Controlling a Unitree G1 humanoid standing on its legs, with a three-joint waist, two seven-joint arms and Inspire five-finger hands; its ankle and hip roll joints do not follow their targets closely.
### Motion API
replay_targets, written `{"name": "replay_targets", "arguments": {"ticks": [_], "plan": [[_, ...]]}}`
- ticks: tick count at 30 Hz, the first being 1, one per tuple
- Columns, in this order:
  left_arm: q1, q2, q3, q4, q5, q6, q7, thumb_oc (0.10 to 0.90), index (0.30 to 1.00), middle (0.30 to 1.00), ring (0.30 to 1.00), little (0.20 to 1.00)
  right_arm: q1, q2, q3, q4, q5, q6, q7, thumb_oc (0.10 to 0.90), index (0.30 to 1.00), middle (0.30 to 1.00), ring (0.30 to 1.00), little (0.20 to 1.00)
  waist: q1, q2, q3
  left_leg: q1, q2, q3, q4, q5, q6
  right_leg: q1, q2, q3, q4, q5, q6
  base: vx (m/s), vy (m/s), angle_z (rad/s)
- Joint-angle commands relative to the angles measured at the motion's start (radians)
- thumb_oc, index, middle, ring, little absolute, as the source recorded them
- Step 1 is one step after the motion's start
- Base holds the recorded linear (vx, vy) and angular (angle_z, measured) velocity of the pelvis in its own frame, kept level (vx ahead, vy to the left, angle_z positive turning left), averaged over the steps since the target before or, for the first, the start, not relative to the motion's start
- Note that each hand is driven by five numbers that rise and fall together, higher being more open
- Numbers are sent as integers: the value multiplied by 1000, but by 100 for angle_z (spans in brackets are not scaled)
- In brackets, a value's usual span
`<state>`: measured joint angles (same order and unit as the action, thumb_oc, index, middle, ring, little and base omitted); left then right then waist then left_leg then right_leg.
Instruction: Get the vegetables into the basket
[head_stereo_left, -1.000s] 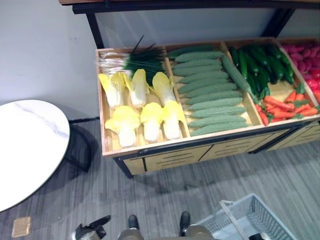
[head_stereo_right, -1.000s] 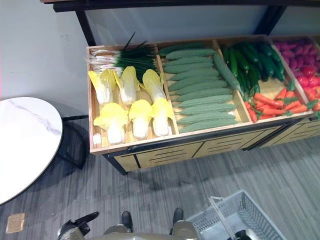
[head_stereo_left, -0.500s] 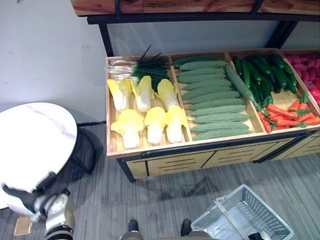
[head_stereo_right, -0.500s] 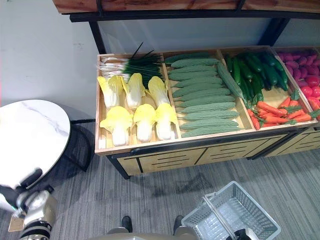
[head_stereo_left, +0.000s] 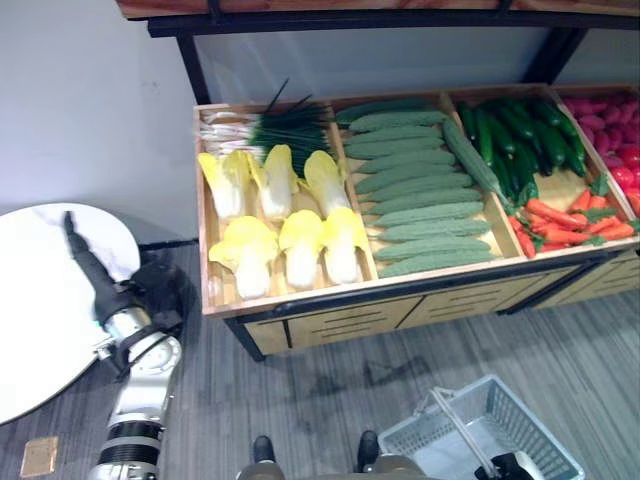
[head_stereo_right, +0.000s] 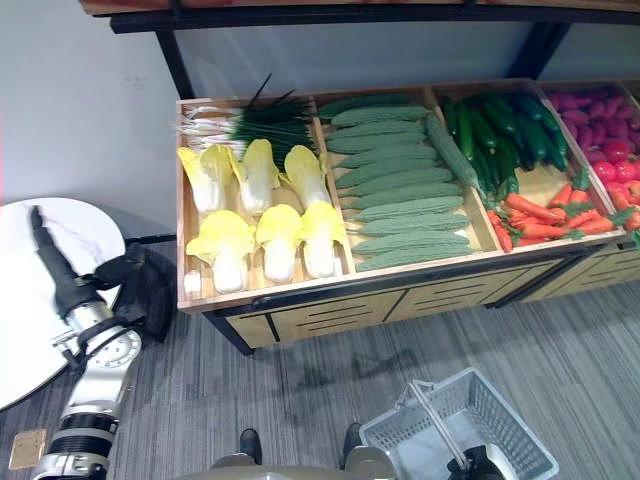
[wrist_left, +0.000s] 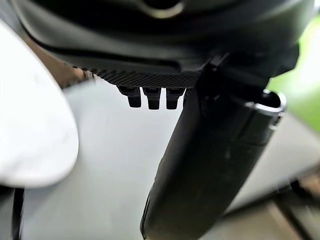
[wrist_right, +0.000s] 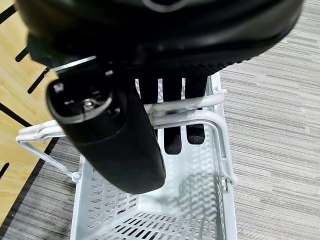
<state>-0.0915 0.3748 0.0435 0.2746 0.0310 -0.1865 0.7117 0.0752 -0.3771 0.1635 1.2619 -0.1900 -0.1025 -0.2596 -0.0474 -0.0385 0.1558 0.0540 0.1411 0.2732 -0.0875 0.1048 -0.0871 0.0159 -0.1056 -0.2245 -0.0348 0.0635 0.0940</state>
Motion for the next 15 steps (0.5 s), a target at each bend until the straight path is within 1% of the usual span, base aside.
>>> {"name": "replay_targets", "arguments": {"ticks": [1, 2, 3, 4, 5, 6, 8, 9, 15], "plan": [[-129, 31, 2, -58, 52, -92, -21, 900, 1000, 1000, 1000, 1000, -22, -21, 55, -2, -4, -26, -25, 400, 300, 300, 300, 300, -1, -43, -39, 34, 37, 14, 0, -38, -50, -28, -41, 98, -39, 66, 82, 20, -17, -19], [-137, 14, -20, -54, 42, -90, -31, 900, 1000, 1000, 1000, 1000, -25, -17, 58, -5, -2, -27, -29, 400, 300, 300, 300, 300, -8, -44, -42, 37, 38, 18, 0, -38, -50, -28, -39, 101, -39, 68, 83, 14, -13, -16], [-138, 14, -21, -53, 42, -91, -31, 900, 1000, 1000, 1000, 1000, -24, -17, 57, -6, -2, -27, -29, 400, 300, 300, 300, 300, -6, -43, -42, 38, 38, 20, 0, -38, -50, -28, -39, 102, -39, 68, 83, 8, -19, -9], [-149, 1, -59, -53, 45, -89, -52, 900, 1000, 1000, 1000, 1000, -28, -12, 63, -7, 2, -27, -30, 400, 300, 300, 300, 300, -16, -45, -45, 40, 41, 25, 0, -38, -50, -30, -37, 107, -40, 68, 82, 3, -14, -12], [-151, 0, -61, -51, 45, -90, -52, 900, 1000, 1000, 1000, 1000, -27, -12, 61, -7, 2, -27, -30, 400, 300, 300, 300, 300, -12, -45, -45, 41, 41, 27, 0, -39, -50, -30, -36, 109, -40, 68, 82, 1, -35, -17], [-151, -17, -97, -54, 44, -87, -71, 900, 1000, 1000, 1000, 1000, -33, -7, 63, -6, 5, -27, -37, 400, 300, 300, 300, 300, -19, -46, -46, 45, 43, 32, 0, -40, -50, -32, -33, 114, -40, 70, 82, 2, -24, -21], [-152, -19, -107, -44, 47, -89, -78, 900, 1000, 1000, 1000, 1000, -33, -8, 61, -7, 6, -29, -39, 400, 300, 300, 300, 300, -19, -45, -46, 46, 43, 37, 0, -40, -50, -34, -31, 117, -40, 70, 82, 7, -24, -17], [-152, -27, -134, -4, 61, -84, -85, 900, 1000, 1000, 1000, 1000, -32, -5, 61, -4, 9, -29, -42, 400, 300, 300, 300, 300, -29, -45, -45, 51, 45, 43, 0, -41, -51, -37, -27, 127, -40, 70, 81, 11, -21, -10], [-155, -54, -131, 36, 78, -67, -41, 900, 1000, 1000, 1000, 1000, -31, 8, 63, 8, 11, -29, -55, 400, 300, 300, 300, 300, -33, -49, -40, 53, 49, 54, 0, -42, -53, -46, -21, 140, -39, 72, 80, 7, -25, -12]]}}
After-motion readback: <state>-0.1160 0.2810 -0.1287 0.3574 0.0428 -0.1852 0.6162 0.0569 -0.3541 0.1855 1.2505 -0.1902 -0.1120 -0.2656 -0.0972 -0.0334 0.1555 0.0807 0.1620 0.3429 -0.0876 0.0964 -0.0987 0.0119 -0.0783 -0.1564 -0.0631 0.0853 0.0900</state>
